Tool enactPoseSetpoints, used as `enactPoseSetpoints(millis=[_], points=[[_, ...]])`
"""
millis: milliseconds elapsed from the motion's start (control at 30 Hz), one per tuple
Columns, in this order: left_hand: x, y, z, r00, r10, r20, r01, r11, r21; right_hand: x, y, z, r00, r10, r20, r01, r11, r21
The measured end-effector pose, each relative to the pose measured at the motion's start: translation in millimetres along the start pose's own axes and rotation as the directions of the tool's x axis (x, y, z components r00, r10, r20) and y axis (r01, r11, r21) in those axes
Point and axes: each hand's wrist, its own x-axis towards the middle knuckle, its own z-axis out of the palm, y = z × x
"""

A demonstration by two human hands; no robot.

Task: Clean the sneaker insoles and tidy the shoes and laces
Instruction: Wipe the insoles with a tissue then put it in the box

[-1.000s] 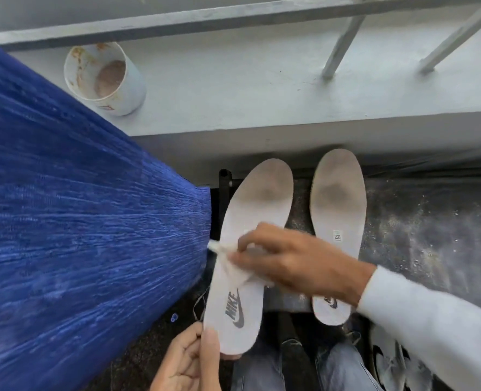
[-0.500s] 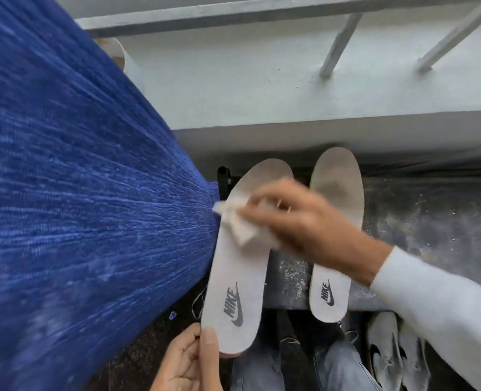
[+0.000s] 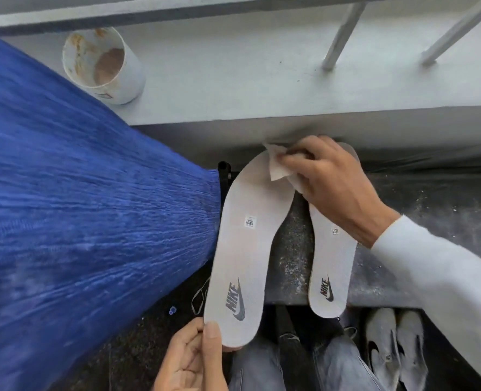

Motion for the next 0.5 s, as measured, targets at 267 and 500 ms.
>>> enactPoseSetpoints(millis=[267,500], points=[[-4,-23,15,0.999,0.009,-0.034,-0.009,1.000,-0.006,-61,-67,1,0.946,0.097,0.309,-0.227,0.881,0.416],[7,-73,23,0.984,-0.144,-0.102,0.139,0.988,-0.061,-107,-105,-14,0.836,0.068,0.544,-0.452,0.647,0.613]])
